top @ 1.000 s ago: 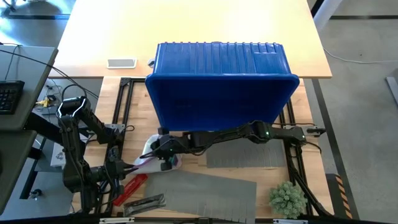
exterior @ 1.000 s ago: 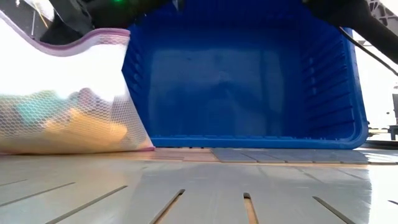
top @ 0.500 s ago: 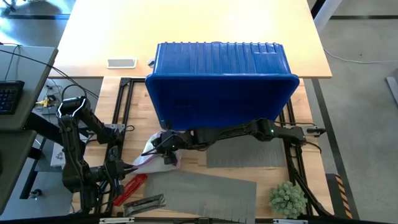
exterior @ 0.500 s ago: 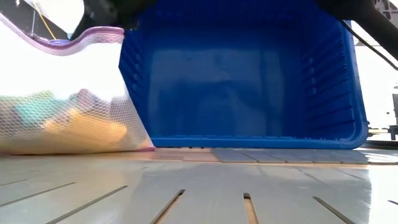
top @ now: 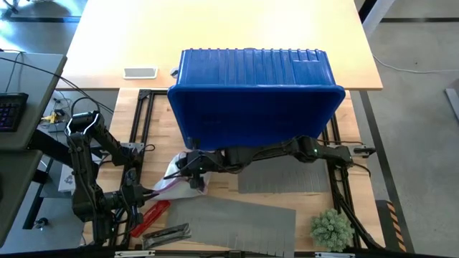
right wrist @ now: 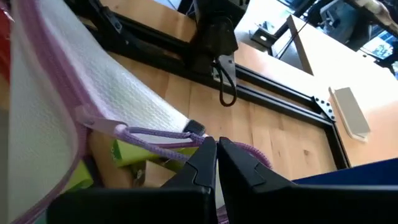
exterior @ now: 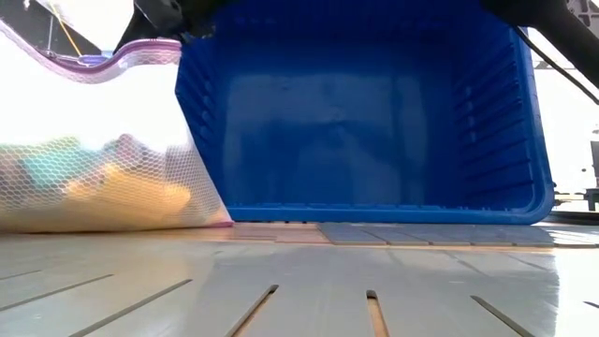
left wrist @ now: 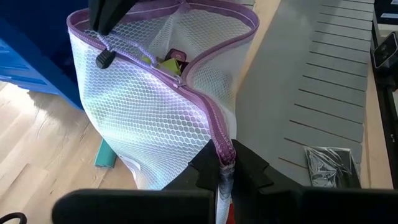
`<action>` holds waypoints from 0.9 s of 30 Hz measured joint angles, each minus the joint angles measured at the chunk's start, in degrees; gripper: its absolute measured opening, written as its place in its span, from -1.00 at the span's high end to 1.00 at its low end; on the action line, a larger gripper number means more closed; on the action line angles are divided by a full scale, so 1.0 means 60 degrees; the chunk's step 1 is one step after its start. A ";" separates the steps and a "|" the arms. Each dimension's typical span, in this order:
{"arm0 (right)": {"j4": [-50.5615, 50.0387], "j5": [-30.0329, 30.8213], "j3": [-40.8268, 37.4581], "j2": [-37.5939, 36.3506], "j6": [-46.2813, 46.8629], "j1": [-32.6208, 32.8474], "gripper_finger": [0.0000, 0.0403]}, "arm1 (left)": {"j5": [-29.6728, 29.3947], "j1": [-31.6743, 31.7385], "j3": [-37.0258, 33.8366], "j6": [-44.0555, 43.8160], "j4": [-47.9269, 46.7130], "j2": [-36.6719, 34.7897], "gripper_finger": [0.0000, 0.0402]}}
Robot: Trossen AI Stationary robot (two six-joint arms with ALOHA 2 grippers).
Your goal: Sort blocks
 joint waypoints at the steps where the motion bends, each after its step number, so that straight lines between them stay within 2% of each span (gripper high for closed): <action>1: -0.0018 0.0027 0.0000 0.0000 0.0001 0.0023 1.00 | 0.0000 0.0000 0.0000 0.0000 0.0000 0.0000 1.00; 7: -0.0042 0.0467 0.0000 0.0069 0.0029 0.0029 1.00 | -0.0024 0.0000 0.0000 -0.0004 0.0002 0.0000 1.00; 13: -0.0219 -0.0803 0.0000 0.0124 0.0568 -0.0094 1.00 | -0.0026 0.0007 0.0000 -0.0153 0.0026 0.0000 1.00; 23: -0.0360 -0.1701 0.0000 0.0135 0.1358 -0.0120 0.99 | -0.0033 0.0007 0.0000 -0.0171 0.0022 0.0000 1.00; 27: -0.0471 -0.1723 0.0000 0.0138 0.1589 -0.0144 0.85 | -0.0036 0.0007 -0.0004 -0.0171 0.0022 0.0000 1.00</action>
